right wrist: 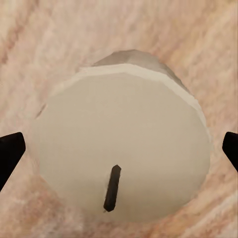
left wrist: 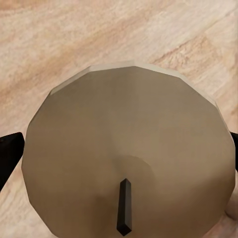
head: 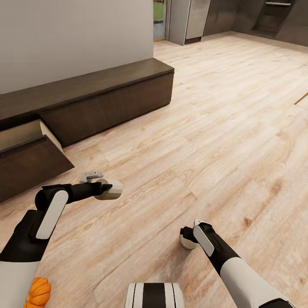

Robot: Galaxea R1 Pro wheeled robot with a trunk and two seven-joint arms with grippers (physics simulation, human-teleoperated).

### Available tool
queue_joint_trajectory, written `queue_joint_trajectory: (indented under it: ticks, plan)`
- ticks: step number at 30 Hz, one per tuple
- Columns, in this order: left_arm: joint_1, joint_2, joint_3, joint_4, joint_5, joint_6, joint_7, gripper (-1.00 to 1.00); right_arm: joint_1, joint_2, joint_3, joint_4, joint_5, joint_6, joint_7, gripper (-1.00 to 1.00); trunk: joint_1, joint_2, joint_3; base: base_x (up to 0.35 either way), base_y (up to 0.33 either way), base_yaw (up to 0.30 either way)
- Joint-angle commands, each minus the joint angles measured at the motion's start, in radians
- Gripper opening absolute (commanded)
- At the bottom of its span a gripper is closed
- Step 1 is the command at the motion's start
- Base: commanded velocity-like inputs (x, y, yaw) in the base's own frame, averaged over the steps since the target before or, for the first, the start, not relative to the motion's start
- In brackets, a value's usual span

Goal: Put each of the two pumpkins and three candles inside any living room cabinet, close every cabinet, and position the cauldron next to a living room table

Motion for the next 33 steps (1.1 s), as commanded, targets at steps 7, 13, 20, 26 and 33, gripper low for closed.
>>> queue_joint_trajectory:
  ticks: [7, 13, 20, 26, 33]
  plan:
    - [-0.001, 0.001, -0.002, -0.001, 0.010, 0.003, 0.010, -1.00, 0.000, -0.001, 0.004, -0.002, -0.010, 0.001, -0.010, 1.00, 0.000, 0.000, -0.001, 0.000, 0.000, 0.000]
    - [-0.001, 0.001, -0.002, -0.001, 0.010, 0.003, 0.011, -1.00, 0.000, -0.001, 0.004, -0.002, -0.010, 0.002, -0.010, 1.00, 0.000, 0.000, -0.001, 0.000, 0.000, 0.000]
    - [-0.001, 0.000, -0.002, -0.001, 0.010, 0.003, 0.011, -1.00, 0.000, -0.001, 0.004, -0.002, -0.010, 0.001, -0.010, 1.00, 0.000, 0.000, -0.001, 0.000, 0.000, 0.000]
    - [-0.001, 0.000, -0.002, -0.001, 0.010, 0.003, 0.010, -1.00, -0.006, -0.002, 0.003, 0.014, -0.010, 0.000, -0.010, 1.00, 0.000, 0.000, -0.001, 0.000, 0.000, 0.000]
    - [-0.001, 0.000, -0.002, -0.001, 0.010, 0.003, 0.011, -1.00, -0.024, -0.002, 0.002, 0.053, -0.009, -0.001, -0.010, 1.00, 0.000, 0.000, -0.001, 0.000, 0.000, 0.000]
